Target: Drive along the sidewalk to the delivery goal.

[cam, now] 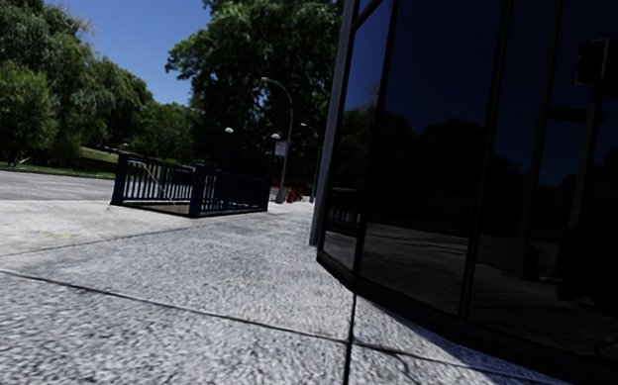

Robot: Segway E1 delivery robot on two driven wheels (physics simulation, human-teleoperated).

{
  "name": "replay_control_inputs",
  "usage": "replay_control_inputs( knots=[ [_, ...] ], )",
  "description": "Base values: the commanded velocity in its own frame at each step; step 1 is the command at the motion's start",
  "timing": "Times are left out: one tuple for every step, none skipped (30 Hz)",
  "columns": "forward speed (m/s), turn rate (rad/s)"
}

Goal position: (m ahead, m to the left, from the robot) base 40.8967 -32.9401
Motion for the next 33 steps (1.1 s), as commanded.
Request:
replay_control_inputs(
  knots=[
    [2.0,0.37],
    [2.0,0.37],
    [2.0,0.37],
    [2.0,0.37],
    [2.0,0.37],
    [2.0,0.37],
    [2.0,0.37],
    [2.0,0.37],
    [2.0,0.37],
    [2.0,0.37],
    [2.0,0.37],
    [2.0,0.37],
    [2.0,0.37],
    [2.0,0.37],
    [2.0,0.37],
    [2.0,0.37],
    [2.0,0.37],
    [2.0,0.37],
    [2.0,0.37],
    [2.0,0.37],
    [2.0,0.37],
    [2.0,0.37],
    [2.0,0.37],
    [2.0,0.0],
    [2.0,0.0],
    [2.0,0.0],
    [2.0,0.0],
    [2.0,0.0],
    [2.0,0.0],
    [2.0,0.0],
    [2.0,0.0],
    [2.0,0.0],
    [2.0,0.0]
  ],
)
